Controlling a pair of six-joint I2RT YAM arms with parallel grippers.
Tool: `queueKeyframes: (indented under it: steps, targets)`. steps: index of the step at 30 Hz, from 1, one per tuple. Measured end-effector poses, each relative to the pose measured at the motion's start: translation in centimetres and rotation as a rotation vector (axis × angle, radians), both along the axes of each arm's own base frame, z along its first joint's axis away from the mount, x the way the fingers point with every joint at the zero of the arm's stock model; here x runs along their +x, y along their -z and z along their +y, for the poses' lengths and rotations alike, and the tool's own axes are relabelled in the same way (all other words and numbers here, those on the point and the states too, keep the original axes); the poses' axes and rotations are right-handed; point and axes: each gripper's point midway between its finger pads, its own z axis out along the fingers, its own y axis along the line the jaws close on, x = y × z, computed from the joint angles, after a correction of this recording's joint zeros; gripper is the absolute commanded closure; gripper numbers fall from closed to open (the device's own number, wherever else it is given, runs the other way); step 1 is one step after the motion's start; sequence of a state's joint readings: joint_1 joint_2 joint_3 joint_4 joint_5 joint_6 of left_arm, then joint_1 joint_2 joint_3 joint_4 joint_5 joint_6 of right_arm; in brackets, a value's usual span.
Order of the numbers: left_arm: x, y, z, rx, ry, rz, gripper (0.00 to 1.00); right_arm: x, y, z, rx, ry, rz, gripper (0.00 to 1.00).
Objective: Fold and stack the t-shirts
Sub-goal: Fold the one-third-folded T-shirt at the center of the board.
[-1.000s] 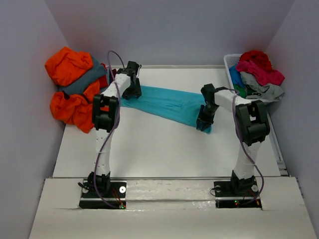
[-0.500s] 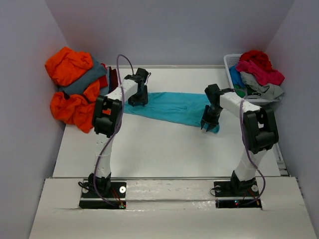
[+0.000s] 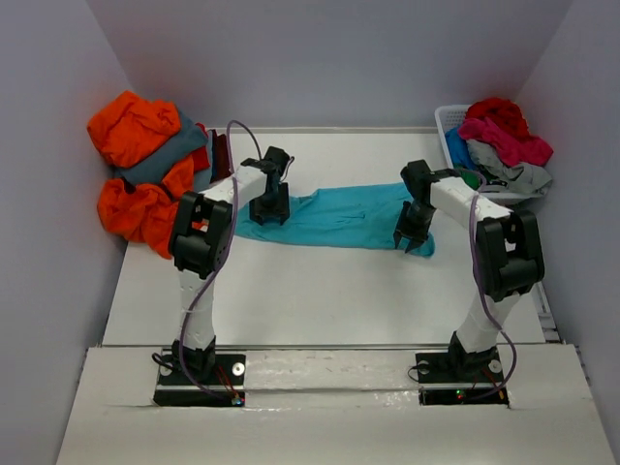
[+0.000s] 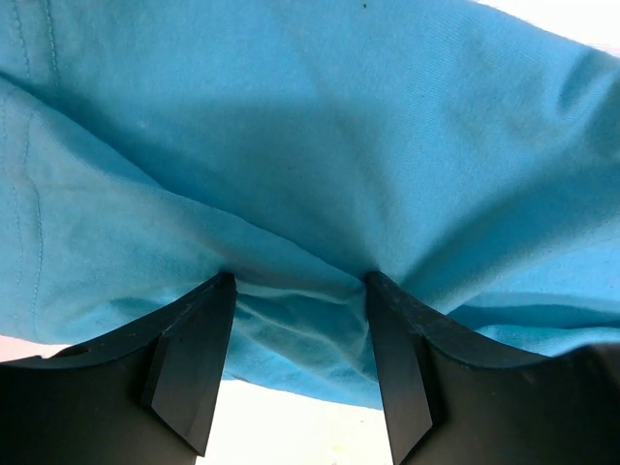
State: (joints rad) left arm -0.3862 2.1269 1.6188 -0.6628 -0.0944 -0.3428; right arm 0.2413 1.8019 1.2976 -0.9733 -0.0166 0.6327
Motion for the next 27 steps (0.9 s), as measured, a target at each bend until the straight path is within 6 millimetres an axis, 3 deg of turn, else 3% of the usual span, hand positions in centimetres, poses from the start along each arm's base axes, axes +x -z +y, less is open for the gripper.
queueKeyframes:
  steps: [6,14,27]
  targets:
    - [-1.4,0.0,0.2,-0.021,-0.027,0.014,0.32,3.1,-1.5,0.2,-0.013,0.002,-0.075,0.62]
    - [-2.9,-0.7,1.2,0.014,-0.087,0.058,0.32,4.6,-1.4,0.5,-0.017,-0.005,-0.085,0.62]
    - [1.0,-7.0,0.8,0.023,-0.1,-0.071,0.32,3.5,1.4,0.2,-0.035,-0.012,-0.013,0.62]
